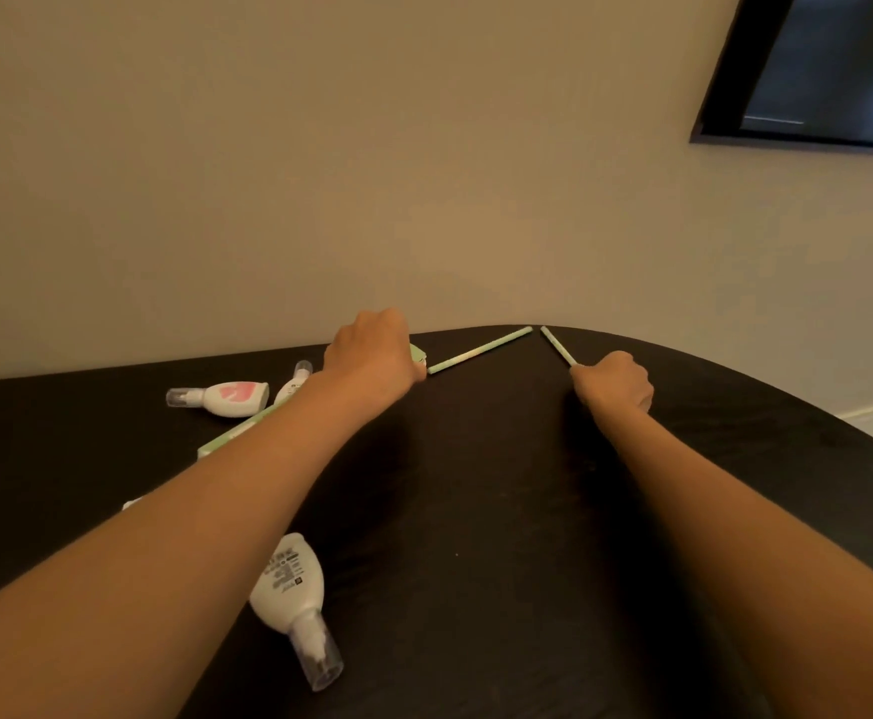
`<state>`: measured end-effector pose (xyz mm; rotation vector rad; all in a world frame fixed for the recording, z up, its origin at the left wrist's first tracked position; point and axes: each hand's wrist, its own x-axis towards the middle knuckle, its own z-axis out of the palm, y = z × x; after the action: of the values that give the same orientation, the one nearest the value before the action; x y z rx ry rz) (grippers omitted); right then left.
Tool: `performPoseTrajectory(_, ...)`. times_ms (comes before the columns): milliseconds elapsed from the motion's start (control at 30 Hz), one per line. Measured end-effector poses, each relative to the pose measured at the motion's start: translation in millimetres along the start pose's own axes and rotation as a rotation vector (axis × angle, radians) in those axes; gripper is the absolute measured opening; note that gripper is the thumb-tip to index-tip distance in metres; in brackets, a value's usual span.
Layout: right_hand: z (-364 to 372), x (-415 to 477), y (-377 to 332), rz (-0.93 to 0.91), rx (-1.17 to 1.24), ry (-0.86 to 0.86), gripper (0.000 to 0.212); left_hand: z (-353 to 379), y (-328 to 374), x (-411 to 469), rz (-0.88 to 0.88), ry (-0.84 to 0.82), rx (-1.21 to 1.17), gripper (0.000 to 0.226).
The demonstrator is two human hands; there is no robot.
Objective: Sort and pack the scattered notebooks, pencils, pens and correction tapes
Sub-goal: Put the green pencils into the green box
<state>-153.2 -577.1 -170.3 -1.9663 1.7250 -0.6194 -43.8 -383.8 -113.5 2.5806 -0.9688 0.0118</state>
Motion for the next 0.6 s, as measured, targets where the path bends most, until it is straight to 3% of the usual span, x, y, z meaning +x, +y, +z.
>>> performPoseTrajectory(267, -9, -7, -5, -0.197, -0.134, -0.095, 0.034, 1, -8, 8, -0.006, 0.008, -0.003, 0.037)
performPoseTrajectory(400, 12, -28, -30, -0.517, -0.195, -0.082, 0.024, -6, -17, 9, -0.012, 0.026, 0.007, 0.036)
performPoseTrajectory(500, 23, -36, -44, -0.778, -0.184, -0.143, 0.037, -11, -24, 10, -0.014, 0.037, 0.010, 0.036)
performPoseTrajectory(600, 27, -40, -50, -0.873, -0.278, -0.296, 0.045, -17, -33, 9, -0.021, 0.037, 0.007, 0.032)
